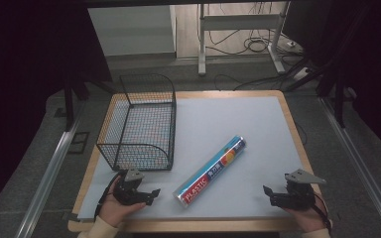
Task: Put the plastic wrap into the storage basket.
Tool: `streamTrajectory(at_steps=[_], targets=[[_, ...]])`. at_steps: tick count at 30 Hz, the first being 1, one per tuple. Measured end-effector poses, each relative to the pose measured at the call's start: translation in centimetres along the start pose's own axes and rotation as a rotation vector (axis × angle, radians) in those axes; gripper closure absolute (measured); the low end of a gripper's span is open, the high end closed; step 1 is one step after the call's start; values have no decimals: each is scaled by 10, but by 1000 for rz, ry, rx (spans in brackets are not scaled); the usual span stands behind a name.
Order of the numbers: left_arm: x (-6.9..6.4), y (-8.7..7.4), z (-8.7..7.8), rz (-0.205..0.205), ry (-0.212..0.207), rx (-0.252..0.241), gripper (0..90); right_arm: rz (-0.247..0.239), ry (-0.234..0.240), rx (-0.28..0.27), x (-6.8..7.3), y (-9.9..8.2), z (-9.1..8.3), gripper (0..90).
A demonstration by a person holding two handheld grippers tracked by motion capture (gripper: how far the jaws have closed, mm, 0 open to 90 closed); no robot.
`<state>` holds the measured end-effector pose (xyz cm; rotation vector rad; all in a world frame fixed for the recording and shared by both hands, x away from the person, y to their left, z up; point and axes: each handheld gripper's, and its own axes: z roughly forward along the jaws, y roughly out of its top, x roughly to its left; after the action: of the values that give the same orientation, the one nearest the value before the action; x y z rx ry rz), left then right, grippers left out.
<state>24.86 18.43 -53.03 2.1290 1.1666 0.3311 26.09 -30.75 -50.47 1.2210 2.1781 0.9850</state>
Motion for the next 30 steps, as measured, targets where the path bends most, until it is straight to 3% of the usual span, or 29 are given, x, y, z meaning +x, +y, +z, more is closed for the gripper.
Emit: streamTrajectory(at_steps=[12, 21, 30], targets=[[-4, 3, -9, -2, 14, -1, 169, 0, 9, 12, 0, -1, 2, 112], [-13, 13, -17, 19, -8, -6, 168, 4, 15, 14, -1, -1, 2, 116], [-20, 25, -25, 2, -18, -14, 169, 0, 30, 16, -1, -2, 3, 119]])
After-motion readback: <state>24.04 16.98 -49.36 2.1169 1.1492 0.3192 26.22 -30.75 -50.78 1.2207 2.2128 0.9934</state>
